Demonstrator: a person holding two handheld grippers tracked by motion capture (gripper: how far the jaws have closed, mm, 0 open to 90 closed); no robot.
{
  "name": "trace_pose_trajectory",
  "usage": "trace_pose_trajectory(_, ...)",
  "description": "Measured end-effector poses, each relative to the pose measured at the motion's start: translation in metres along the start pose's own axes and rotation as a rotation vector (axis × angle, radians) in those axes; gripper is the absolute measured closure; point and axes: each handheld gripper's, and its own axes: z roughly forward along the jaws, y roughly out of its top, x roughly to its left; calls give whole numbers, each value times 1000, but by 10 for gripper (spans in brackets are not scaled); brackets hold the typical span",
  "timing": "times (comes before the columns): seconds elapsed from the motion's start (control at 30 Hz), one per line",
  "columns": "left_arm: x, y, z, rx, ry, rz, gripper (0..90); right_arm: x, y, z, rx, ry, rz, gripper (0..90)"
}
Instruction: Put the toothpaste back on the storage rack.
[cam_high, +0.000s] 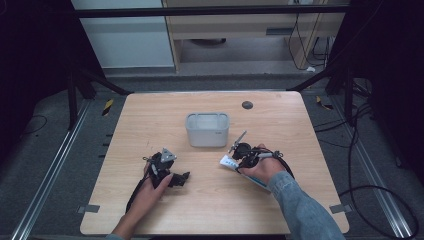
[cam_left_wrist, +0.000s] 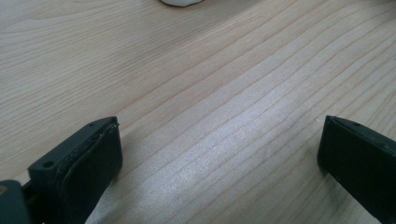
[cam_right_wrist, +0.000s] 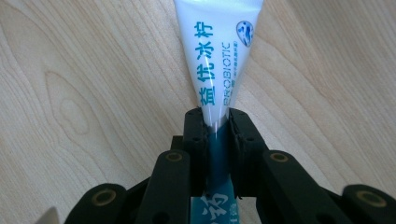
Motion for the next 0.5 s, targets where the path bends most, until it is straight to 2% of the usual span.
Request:
trace_pose_trajectory(0.23, 0, 0, 0, 0, -1, 3, 0, 2, 1, -23, -98, 4, 49, 796)
trace_pose_trajectory(0.37, 0, 0, 0, 0, -1, 3, 0, 0, 1, -32, -123, 1, 54, 796)
trace_pose_trajectory(0.5, 0, 0, 0, 0, -1, 4, 0, -5, 0, -43, -160, -19, 87, 797)
